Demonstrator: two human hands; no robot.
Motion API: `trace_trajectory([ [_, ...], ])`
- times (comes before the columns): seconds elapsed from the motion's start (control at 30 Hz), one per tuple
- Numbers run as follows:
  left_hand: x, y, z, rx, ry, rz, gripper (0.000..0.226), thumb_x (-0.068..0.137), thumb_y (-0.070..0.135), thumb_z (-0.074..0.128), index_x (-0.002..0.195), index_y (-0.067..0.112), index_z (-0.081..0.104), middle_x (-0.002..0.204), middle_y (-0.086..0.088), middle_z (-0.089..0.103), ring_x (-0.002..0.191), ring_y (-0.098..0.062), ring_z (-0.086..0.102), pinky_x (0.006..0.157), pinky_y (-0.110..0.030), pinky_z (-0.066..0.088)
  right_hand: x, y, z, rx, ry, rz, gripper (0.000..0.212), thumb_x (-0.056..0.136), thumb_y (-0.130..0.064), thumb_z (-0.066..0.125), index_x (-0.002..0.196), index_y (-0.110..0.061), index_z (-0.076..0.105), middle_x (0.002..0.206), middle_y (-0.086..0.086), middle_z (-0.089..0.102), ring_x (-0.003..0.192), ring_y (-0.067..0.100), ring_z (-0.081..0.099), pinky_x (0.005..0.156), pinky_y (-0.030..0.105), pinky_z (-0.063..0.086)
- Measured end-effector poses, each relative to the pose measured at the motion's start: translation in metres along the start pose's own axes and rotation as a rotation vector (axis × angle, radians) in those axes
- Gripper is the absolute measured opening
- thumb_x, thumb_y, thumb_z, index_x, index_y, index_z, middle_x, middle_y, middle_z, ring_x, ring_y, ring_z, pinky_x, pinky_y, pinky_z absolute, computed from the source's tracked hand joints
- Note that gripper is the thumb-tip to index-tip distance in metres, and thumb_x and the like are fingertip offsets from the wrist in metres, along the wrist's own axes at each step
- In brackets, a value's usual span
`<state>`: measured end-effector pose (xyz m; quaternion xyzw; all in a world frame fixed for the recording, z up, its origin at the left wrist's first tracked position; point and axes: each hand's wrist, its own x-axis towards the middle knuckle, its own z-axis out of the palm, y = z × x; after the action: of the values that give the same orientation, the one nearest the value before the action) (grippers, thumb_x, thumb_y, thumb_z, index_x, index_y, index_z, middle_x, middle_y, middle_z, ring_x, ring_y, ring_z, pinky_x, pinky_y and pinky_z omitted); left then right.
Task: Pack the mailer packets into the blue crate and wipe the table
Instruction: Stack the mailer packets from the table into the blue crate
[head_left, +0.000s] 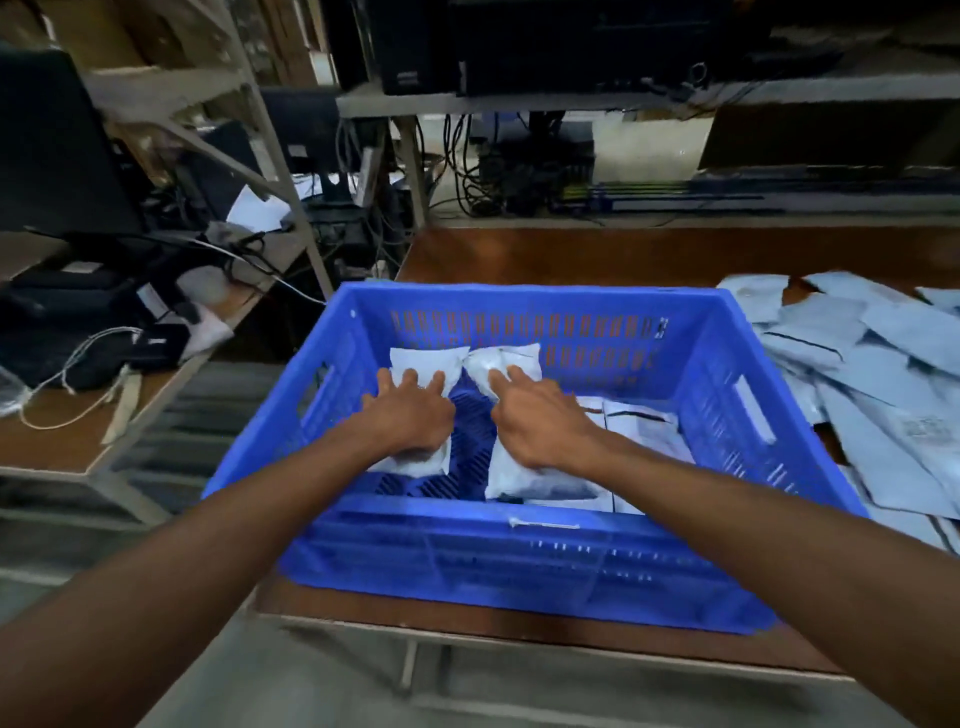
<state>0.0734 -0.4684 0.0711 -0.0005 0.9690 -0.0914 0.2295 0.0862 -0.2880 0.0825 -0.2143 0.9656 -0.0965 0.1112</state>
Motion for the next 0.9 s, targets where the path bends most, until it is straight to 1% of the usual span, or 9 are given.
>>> trace_trajectory([
  [0.07, 0.001, 0.002, 0.0, 0.035, -0.08, 0.026, 0.072, 0.076, 0.029, 0.018, 0.145, 0.018, 0.035, 0.165, -0.007, -0.004, 0.144, -0.048, 0.005, 0.108, -0.071, 0.012, 0.013, -0.009, 0.006, 0.037, -0.092, 0.043, 0.054, 0.094, -0.026, 0.035, 0.143, -0.003, 0.031, 0.145, 0.023, 0.029, 0.127, 0.051, 0.037, 0.097, 0.059, 0.039],
  [0.13, 0.003, 0.001, 0.003, 0.069, -0.144, 0.052, 0.055, 0.098, 0.028, 0.024, 0.152, 0.025, 0.025, 0.165, -0.006, -0.008, 0.146, -0.045, 0.004, 0.113, -0.067, 0.011, 0.024, -0.02, 0.009, 0.009, -0.183, 0.057, 0.051, 0.099, -0.033, 0.032, 0.138, -0.001, 0.041, 0.145, 0.024, 0.029, 0.134, 0.046, 0.032, 0.102, 0.057, 0.035],
  [0.23, 0.011, -0.01, 0.008, 0.023, -0.283, 0.075, 0.063, 0.102, 0.057, 0.02, 0.155, 0.036, -0.007, 0.164, -0.005, -0.012, 0.151, -0.035, 0.005, 0.12, -0.052, 0.011, 0.034, -0.028, 0.009, 0.016, -0.388, 0.11, 0.071, 0.101, -0.054, 0.033, 0.156, -0.013, 0.014, 0.163, 0.017, 0.005, 0.149, 0.037, 0.012, 0.117, 0.049, 0.019],
  [0.33, 0.019, -0.02, 0.014, 0.073, -0.378, 0.087, 0.085, 0.095, 0.069, 0.029, 0.153, 0.032, -0.02, 0.161, -0.008, -0.023, 0.15, -0.036, 0.009, 0.12, -0.046, 0.015, 0.043, -0.022, 0.022, -0.095, -0.546, 0.08, 0.1, 0.09, -0.058, 0.055, 0.155, -0.022, -0.012, 0.161, 0.01, -0.022, 0.149, 0.038, -0.014, 0.12, 0.052, 0.006],
  [0.4, 0.024, -0.023, 0.02, 0.112, -0.406, 0.129, 0.096, 0.09, 0.074, 0.037, 0.151, 0.032, -0.023, 0.161, -0.006, -0.023, 0.15, -0.034, 0.01, 0.119, -0.046, 0.015, 0.05, -0.013, 0.038, -0.181, -0.578, 0.061, 0.121, 0.079, -0.067, 0.064, 0.151, -0.028, -0.025, 0.158, 0.007, -0.032, 0.146, 0.042, -0.019, 0.118, 0.059, 0.007],
  [0.67, 0.031, -0.028, 0.027, 0.155, -0.405, 0.16, 0.1, 0.09, 0.068, 0.048, 0.15, 0.034, -0.025, 0.161, -0.003, -0.024, 0.149, -0.034, 0.017, 0.118, -0.048, 0.022, 0.057, -0.006, 0.053, -0.214, -0.592, 0.02, 0.124, 0.074, -0.081, 0.056, 0.15, -0.028, -0.027, 0.158, 0.006, -0.032, 0.149, 0.039, -0.01, 0.118, 0.059, 0.012],
  [0.77, 0.028, -0.031, 0.017, 0.159, -0.338, 0.138, 0.099, 0.09, 0.063, 0.051, 0.153, 0.033, -0.019, 0.163, -0.006, -0.017, 0.148, -0.034, 0.019, 0.117, -0.046, 0.024, 0.053, -0.005, 0.042, -0.227, -0.558, -0.006, 0.116, 0.078, -0.08, 0.052, 0.154, -0.027, -0.017, 0.162, 0.009, -0.02, 0.149, 0.043, -0.003, 0.117, 0.059, 0.014],
  [0.83, 0.025, -0.027, 0.002, 0.1, -0.194, 0.156, 0.092, 0.092, 0.061, 0.05, 0.156, 0.028, -0.008, 0.165, -0.008, -0.002, 0.146, -0.035, 0.023, 0.116, -0.045, 0.028, 0.049, 0.002, 0.019, -0.189, -0.438, -0.051, 0.099, 0.086, -0.072, 0.05, 0.157, -0.019, 0.006, 0.163, 0.014, 0.01, 0.146, 0.042, 0.018, 0.114, 0.054, 0.024],
  [0.9, 0.023, -0.013, -0.019, -0.016, 0.063, 0.187, 0.081, 0.092, 0.057, 0.052, 0.156, 0.027, 0.013, 0.16, -0.009, 0.022, 0.141, -0.036, 0.032, 0.112, -0.049, 0.034, 0.043, 0.017, -0.014, -0.064, -0.21, -0.088, 0.07, 0.093, -0.056, 0.054, 0.146, -0.013, 0.038, 0.142, 0.014, 0.05, 0.132, 0.036, 0.044, 0.101, 0.041, 0.041],
])
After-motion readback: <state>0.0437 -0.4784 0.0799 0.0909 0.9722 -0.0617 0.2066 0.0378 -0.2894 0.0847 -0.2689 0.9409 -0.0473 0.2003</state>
